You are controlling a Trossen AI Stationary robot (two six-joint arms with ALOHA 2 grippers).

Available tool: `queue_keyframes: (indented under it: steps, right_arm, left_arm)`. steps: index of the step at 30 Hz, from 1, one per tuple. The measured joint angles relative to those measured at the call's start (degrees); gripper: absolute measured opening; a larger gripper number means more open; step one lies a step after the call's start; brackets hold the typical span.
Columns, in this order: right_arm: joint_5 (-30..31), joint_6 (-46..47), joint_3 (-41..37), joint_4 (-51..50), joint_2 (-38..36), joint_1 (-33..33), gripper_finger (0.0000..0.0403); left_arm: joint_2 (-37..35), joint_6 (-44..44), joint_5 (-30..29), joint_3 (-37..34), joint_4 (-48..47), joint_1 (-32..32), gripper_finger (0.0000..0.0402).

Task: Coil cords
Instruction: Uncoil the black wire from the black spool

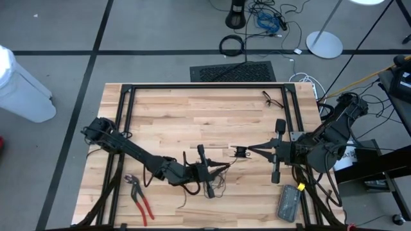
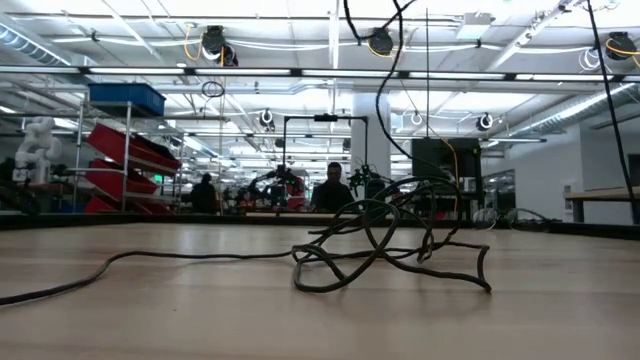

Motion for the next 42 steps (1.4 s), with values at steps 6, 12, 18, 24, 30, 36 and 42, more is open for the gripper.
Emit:
queue_keyframes:
  steps: [6, 12, 18, 24, 30, 36, 42]
  right_arm:
    - [-0.02, -0.02, 0.00, -0.17, 0.00, 0.00, 0.0000]
    - [-3.15, -2.30, 0.00, -3.38, 0.01, 0.00, 0.0000]
    - [-2.88, -5.33, 0.00, -6.57, 0.37, -0.02, 0.0000]
    - [-1.68, -15.03, 0.00, -5.49, 3.40, -0.04, 0.0000]
    - [6.88, -31.85, 0.00, -1.33, 9.03, -0.23, 0.0000]
    - [19.20, -46.30, -0.02, 8.38, 13.13, -0.44, 0.0000]
    - [26.26, -54.03, 0.00, 14.48, 15.37, -0.56, 0.0000]
  left_arm:
    - [-0.13, 2.45, -3.38, 0.00, -0.03, -0.50, 0.0007]
    - [-2.19, 13.96, -13.11, -0.02, 0.16, -3.26, 0.0003]
    - [-7.63, 23.64, -22.90, -0.02, 0.17, -7.91, 0.0002]
    - [-12.25, 28.76, -27.92, -0.02, 0.11, -13.13, 0.0001]
    - [-13.90, 30.69, -28.11, -0.02, 0.16, -16.18, 0.0001]
    - [-13.90, 33.13, -28.06, -0.02, -0.04, -17.11, 0.0000]
    - [-13.90, 33.05, -27.12, -0.02, -0.04, -17.11, 0.0000]
